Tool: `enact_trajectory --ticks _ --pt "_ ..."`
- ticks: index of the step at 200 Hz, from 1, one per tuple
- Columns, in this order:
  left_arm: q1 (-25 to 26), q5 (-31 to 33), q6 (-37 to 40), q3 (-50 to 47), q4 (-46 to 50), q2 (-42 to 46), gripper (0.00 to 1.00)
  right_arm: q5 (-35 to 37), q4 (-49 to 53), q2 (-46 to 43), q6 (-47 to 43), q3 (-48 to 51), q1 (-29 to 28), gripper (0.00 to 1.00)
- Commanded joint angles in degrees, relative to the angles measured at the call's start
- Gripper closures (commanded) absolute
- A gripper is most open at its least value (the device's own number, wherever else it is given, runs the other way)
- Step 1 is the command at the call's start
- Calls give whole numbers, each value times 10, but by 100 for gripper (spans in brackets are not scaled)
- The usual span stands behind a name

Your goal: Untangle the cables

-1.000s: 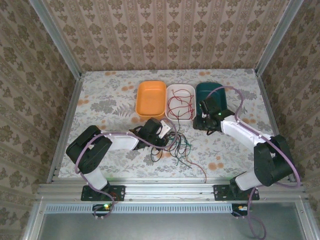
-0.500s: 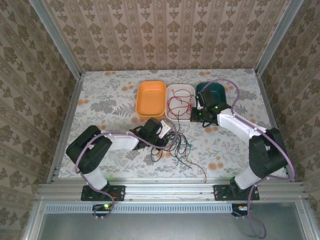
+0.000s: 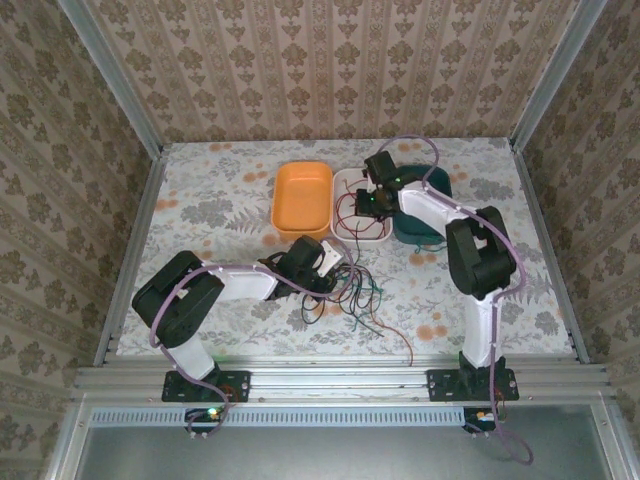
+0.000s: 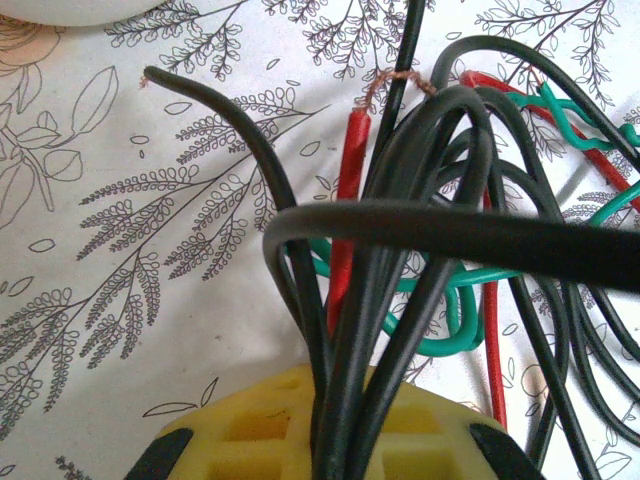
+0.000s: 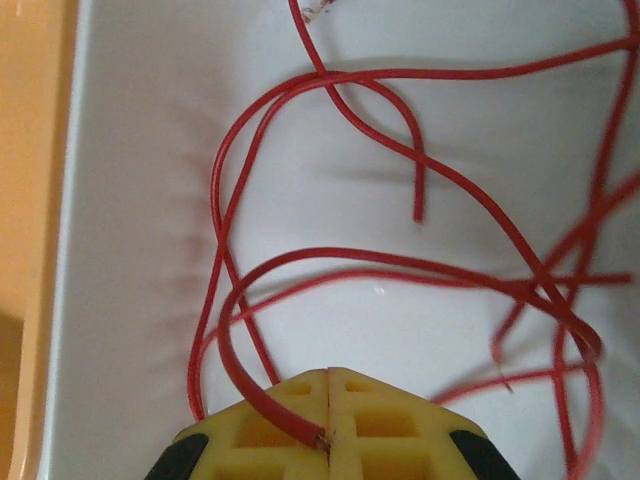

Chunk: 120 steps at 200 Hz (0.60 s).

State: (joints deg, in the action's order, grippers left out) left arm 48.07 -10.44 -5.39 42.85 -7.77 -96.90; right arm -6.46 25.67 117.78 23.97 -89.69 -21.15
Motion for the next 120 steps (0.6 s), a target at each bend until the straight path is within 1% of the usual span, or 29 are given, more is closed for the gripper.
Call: enact_trajectory --ticks 1,17,25,30,38,49,58,75,102,120 --pt "4 16 9 12 30 -2 100 -16 77 36 -6 -53 1 96" --pt "5 18 10 16 32 -2 100 -3 98 46 -9 -74 1 93" --pt "5 19 11 17 32 -2 100 9 109 48 -11 -81 1 88" --pt "5 19 11 18 33 -2 100 15 112 48 -11 -85 1 81" --pt "5 20 12 20 32 -3 100 25 114 47 -13 -87 1 74" --pt "5 20 10 21 32 -4 100 34 113 42 -16 -88 1 60" --pt "5 20 9 21 32 -4 100 41 110 37 -17 -87 1 53" --pt "4 21 6 22 30 -4 100 46 107 34 -22 -93 1 49" --pt "5 26 2 21 30 0 100 53 118 25 -30 -109 0 46" --pt "5 28 2 19 30 4 100 42 120 2 -35 -106 -1 44"
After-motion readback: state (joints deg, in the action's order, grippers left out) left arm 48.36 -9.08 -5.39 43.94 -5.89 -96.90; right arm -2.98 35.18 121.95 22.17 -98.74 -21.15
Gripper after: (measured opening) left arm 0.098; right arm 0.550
